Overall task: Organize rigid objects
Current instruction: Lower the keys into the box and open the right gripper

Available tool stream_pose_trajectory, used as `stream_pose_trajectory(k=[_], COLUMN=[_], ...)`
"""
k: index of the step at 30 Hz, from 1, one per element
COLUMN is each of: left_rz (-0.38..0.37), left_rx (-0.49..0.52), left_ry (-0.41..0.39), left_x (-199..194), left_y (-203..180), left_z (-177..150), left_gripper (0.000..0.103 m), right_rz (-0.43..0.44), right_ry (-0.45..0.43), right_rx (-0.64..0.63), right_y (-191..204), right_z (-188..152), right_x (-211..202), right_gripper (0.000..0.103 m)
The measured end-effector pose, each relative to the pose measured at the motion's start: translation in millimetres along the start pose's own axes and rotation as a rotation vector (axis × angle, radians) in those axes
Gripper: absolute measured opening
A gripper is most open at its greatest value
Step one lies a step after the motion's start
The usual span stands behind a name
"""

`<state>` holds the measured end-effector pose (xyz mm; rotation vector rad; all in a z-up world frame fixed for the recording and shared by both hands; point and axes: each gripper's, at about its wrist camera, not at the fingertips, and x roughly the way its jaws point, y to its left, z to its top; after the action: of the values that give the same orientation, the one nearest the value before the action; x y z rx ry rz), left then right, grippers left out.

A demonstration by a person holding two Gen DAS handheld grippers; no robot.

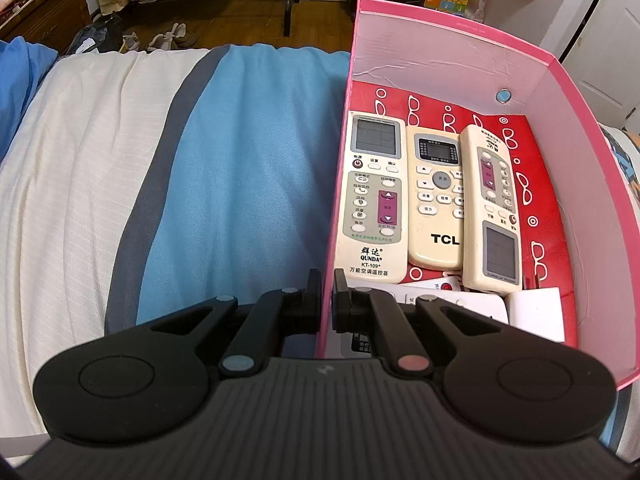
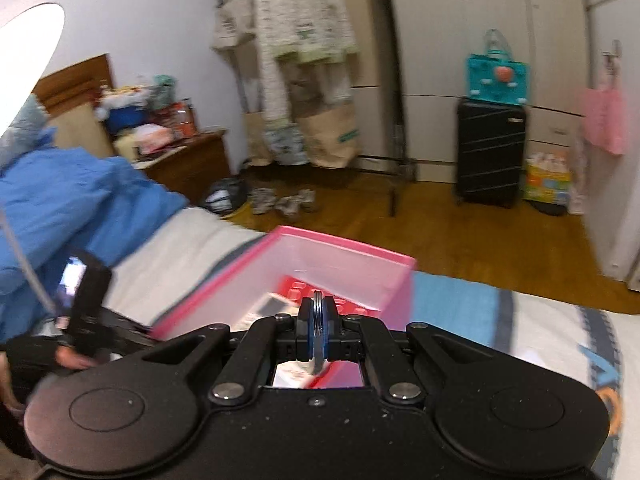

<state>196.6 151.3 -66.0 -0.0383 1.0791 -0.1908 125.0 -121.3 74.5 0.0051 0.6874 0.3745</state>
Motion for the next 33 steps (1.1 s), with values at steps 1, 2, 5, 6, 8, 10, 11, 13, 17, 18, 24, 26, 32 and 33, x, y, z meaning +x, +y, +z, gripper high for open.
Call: stream_pose_trajectory(k=[1, 2, 5, 6, 8, 10, 11, 13, 17, 18, 24, 26, 32, 33], left_rz=[-0.002, -0.004, -0.007, -0.008, -0.009, -0.010, -0.011, -0.011, -0.012, -0.012, -0.012, -0.013, -0.013, -0.013], left_rx=[0.000, -0.001, -0.002, -0.001, 0.000, 0.000, 0.000, 0.000, -0.001, 0.000, 0.000, -0.002, -0.006, -0.007], left_ry=[0.000, 0.000, 0.000, 0.000, -0.001, -0.001, -0.002, -0.001, 0.000, 0.000, 0.002, 0.002, 0.003, 0.003], left_x=[0, 0, 0, 0, 0, 0, 0, 0, 0, 1, 1, 1, 2, 2], left_y=[0, 1, 1, 1, 1, 1, 1, 1, 1, 1, 1, 1, 1, 1], left_z=[0, 0, 0, 0, 0, -1, -1, -1, 0, 0, -1, -1, -1, -2], left_gripper=[0.003, 0.003, 0.003, 0.003, 0.003, 0.003, 0.003, 0.003, 0.003, 0.003, 0.003, 0.003, 0.003, 0.003], right_rz=[0.024, 0.042, 0.061, 0.062, 0.045, 0.023, 0.018, -0.004, -0.049, -0.058, -0.106, -0.118, -0.198, -0.204], right_ry=[0.009, 0.021, 0.075, 0.095, 0.133, 0.179, 0.199, 0.239, 0.256, 0.246, 0.153, 0.113, 0.091, 0.100], right_rx=[-0.003, -0.008, -0.041, -0.045, -0.065, -0.109, -0.125, -0.145, -0.173, -0.176, -0.131, -0.083, 0.037, 0.061], right_y=[3, 7, 18, 20, 22, 26, 26, 24, 20, 18, 6, -4, -47, -56], right_z=[1, 1, -7, -9, -17, -23, -26, -32, -37, -36, -23, -17, -13, -14], right_x=[4, 8, 26, 32, 44, 58, 64, 77, 89, 90, 78, 64, 26, 23], right_gripper=[0.006, 0.006, 0.006, 0.006, 0.006, 0.006, 0.006, 0.006, 0.006, 0.006, 0.018, 0.023, 0.024, 0.024])
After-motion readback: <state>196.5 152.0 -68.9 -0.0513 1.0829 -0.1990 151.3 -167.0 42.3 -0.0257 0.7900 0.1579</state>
